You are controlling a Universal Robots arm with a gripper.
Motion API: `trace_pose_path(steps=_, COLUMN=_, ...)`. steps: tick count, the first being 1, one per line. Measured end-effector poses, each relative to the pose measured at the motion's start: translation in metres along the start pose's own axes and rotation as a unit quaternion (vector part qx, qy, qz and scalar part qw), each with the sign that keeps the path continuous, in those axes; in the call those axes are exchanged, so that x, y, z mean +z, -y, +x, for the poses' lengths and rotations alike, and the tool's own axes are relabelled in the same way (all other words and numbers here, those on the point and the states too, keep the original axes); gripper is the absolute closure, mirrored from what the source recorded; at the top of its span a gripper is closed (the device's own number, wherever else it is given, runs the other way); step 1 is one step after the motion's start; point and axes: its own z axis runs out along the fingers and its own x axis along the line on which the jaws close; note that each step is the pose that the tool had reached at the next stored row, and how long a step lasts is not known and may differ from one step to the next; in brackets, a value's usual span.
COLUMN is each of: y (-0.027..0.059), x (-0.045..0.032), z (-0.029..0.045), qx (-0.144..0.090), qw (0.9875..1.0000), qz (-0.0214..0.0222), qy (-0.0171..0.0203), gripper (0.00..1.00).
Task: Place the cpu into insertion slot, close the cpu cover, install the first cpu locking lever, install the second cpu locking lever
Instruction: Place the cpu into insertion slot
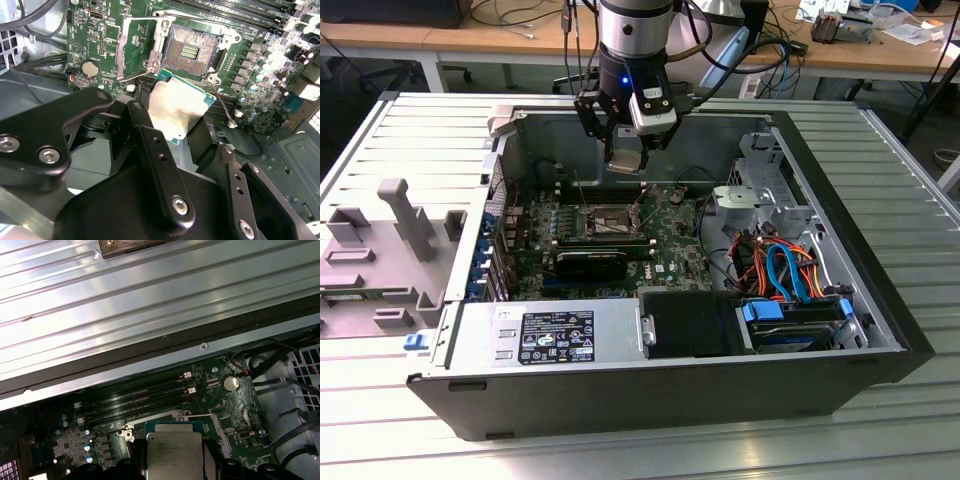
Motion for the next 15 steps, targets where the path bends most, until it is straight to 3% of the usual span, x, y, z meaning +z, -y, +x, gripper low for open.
trace_pose_path(steps=15, y=0.0, x=0.0, z=0.0, qx=0.004, qw=1.0, qz=-0.0001, qy=0.0004, gripper=0.46)
